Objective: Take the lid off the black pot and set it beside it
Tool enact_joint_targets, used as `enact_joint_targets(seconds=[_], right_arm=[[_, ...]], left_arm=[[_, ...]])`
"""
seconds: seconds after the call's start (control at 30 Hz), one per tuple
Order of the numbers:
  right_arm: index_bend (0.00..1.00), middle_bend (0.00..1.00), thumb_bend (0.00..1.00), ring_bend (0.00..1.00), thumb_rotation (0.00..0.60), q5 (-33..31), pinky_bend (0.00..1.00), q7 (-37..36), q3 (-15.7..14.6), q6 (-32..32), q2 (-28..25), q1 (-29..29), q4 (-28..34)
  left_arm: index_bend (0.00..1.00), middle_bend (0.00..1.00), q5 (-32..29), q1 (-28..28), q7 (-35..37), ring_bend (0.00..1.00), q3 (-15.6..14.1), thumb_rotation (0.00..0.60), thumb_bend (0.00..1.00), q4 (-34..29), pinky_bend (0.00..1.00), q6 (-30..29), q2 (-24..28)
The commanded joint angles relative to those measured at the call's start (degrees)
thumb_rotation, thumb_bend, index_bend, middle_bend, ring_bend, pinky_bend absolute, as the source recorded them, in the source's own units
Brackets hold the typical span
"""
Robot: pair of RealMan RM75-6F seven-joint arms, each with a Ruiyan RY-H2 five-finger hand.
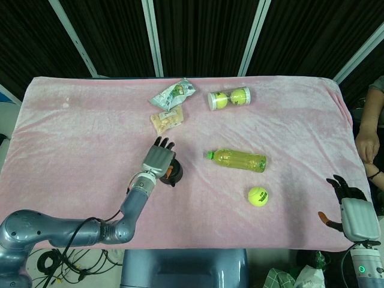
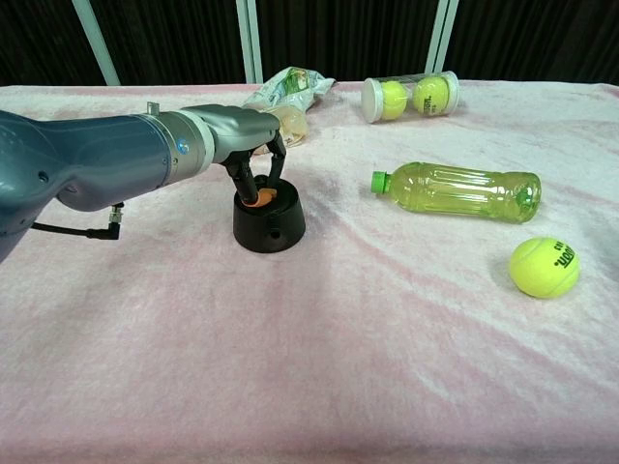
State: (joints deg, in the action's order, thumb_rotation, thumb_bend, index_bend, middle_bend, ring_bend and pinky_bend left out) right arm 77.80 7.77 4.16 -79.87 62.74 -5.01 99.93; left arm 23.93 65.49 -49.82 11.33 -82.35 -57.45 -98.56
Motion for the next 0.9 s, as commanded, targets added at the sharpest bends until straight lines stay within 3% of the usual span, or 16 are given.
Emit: enact_joint_targets(seconds=[0.03,0.9], right_arm=[[0.19,0.12,0.12,0.29,0.600,-0.02,0.22,-0.01,-0.01,-0.02,-0.01,0.02,0.01],[0.19,0.12,0.12,0.29,0.600,0.48,0.22,-0.46,-0.18,0.02,-0.19,0.02,-0.06]], left_arm=[[0.55,0.14,-0.01,0.02,-0.05,0.00,-0.03,0.600,0.38,0.01,0.00,-0.01,0.00],[0.56,0.14,0.53,-0.22,-0.21,0.00,-0.28,0.600,0.38,-0.81,0.00,-1.16,-0.10]])
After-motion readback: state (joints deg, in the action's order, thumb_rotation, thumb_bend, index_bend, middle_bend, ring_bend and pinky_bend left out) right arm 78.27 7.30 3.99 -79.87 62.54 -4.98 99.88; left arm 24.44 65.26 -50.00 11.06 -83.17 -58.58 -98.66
